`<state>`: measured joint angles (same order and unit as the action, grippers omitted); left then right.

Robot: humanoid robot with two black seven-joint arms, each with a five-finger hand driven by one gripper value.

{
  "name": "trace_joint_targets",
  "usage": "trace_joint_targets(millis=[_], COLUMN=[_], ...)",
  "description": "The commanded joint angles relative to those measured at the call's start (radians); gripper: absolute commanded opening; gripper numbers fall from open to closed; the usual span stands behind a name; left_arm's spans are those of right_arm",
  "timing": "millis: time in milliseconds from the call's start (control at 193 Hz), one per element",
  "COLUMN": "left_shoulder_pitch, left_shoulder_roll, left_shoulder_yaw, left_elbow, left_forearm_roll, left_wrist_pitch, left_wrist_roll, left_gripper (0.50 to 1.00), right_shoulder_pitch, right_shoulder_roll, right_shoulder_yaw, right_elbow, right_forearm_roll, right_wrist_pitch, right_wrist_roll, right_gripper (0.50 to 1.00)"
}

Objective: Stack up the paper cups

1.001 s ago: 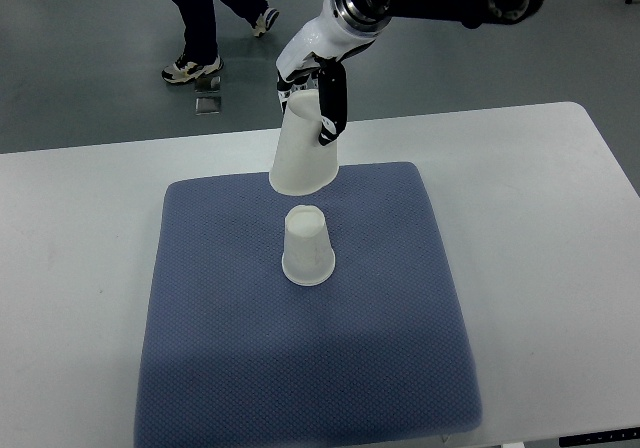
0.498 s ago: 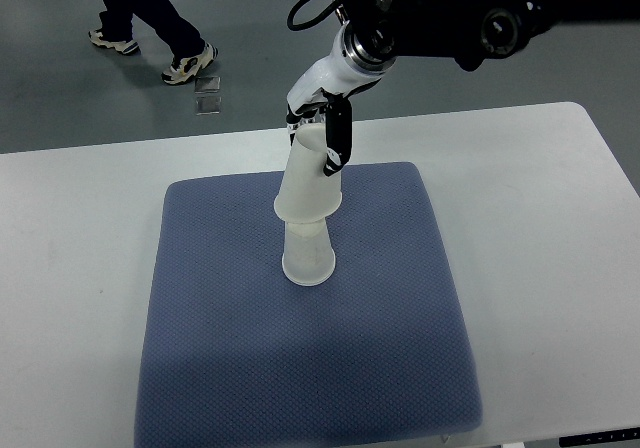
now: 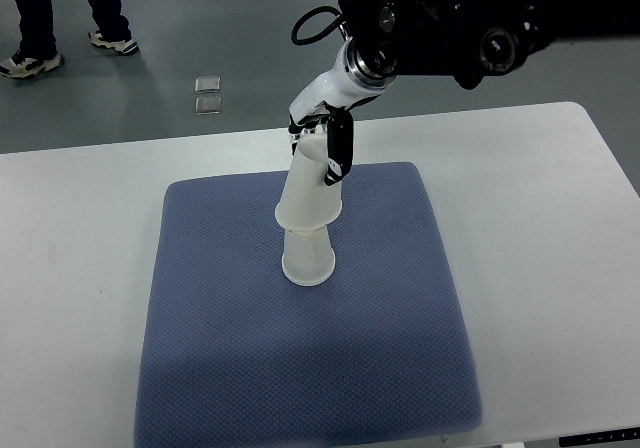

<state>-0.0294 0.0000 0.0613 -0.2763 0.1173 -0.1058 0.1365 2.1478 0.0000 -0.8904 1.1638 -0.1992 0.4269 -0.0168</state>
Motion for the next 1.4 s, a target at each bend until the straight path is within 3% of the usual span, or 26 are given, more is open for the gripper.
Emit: trace_joint_targets(millis=[0, 529, 866, 1396], left_shoulder_pitch=[0.000, 0.000, 0.000, 0.000], left_shoulder_roll=[0.000, 0.000, 0.000, 0.000], left_shoulder_yaw=[0.000, 0.000, -0.001, 0.000], left_elbow=[-0.001, -0.001, 0.000, 0.000], left_forearm_roll=[0.001, 0.001, 0.001, -0.001], left_wrist_pitch=[0.000, 0.000, 0.000, 0.000], left_wrist_roll=[0.000, 0.000, 0.000, 0.000], left_gripper=[1.000, 1.000, 1.000, 1.000], right_shoulder_pitch=[-0.002, -0.042, -0.048, -0.057], right_shoulder_roll=[0.000, 0.000, 0.000, 0.000], right_shoulder_yaw=[-0.001, -0.008, -0.008, -0.008], right_elbow=[0.002, 0.013, 0.013, 0.013], right_forearm_roll=[0.023, 0.026, 0.026, 0.026], right_wrist_pitch=[-0.005, -0.060, -0.053, -0.054], right_wrist_roll=[0.000, 0.000, 0.001, 0.003], right_gripper=[0.664, 0.713, 0.750, 0.758])
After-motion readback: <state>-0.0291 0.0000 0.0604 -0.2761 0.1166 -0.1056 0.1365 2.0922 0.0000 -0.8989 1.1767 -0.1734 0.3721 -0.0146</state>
